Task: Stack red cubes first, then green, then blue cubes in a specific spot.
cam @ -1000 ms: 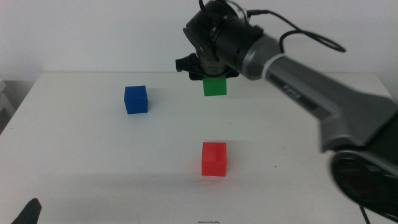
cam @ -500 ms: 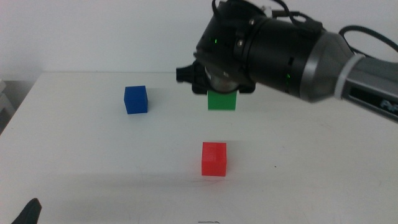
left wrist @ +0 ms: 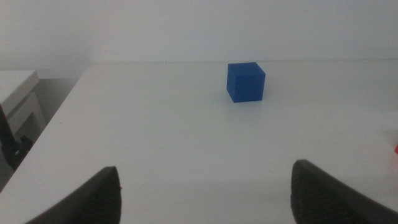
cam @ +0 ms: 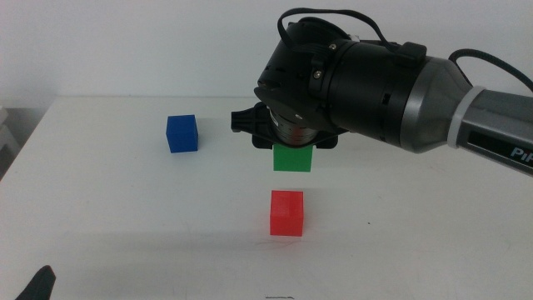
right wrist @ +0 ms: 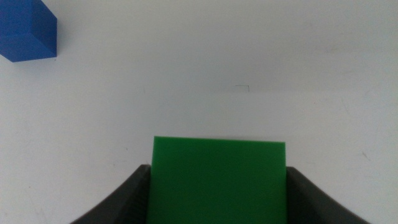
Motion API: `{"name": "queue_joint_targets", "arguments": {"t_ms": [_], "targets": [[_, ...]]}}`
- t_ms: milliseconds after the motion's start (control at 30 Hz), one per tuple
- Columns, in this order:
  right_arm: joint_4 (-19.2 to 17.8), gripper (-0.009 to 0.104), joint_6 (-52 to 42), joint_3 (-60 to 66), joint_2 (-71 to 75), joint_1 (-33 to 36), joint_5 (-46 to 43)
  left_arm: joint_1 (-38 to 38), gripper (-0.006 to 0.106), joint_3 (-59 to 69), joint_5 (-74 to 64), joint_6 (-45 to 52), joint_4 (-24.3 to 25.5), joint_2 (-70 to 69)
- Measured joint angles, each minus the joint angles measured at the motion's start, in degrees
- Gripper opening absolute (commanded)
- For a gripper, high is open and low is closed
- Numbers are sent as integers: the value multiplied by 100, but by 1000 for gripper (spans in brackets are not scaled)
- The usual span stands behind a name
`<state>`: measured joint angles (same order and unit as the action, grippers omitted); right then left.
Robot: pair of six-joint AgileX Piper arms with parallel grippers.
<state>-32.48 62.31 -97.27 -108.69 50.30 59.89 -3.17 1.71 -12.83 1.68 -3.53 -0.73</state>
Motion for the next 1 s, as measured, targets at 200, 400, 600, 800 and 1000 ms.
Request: {"name": "queue_joint_targets", "arguments": {"t_ms": [200, 400, 600, 800, 1000], "targets": [[22, -1, 0, 4, -131, 0, 0, 0, 94, 0, 0, 0, 0, 0], [123, -1, 64, 205, -294, 0, -145, 0, 94, 0, 0, 0, 0, 0], [157, -1, 345, 617, -321, 0, -366, 0, 94, 0, 0, 0, 0, 0], [162, -1, 491, 895, -359, 0, -754, 0, 94, 0, 0, 0, 0, 0], [100, -1, 525, 974, -367, 0, -1017, 0, 94, 0, 0, 0, 0, 0]]}}
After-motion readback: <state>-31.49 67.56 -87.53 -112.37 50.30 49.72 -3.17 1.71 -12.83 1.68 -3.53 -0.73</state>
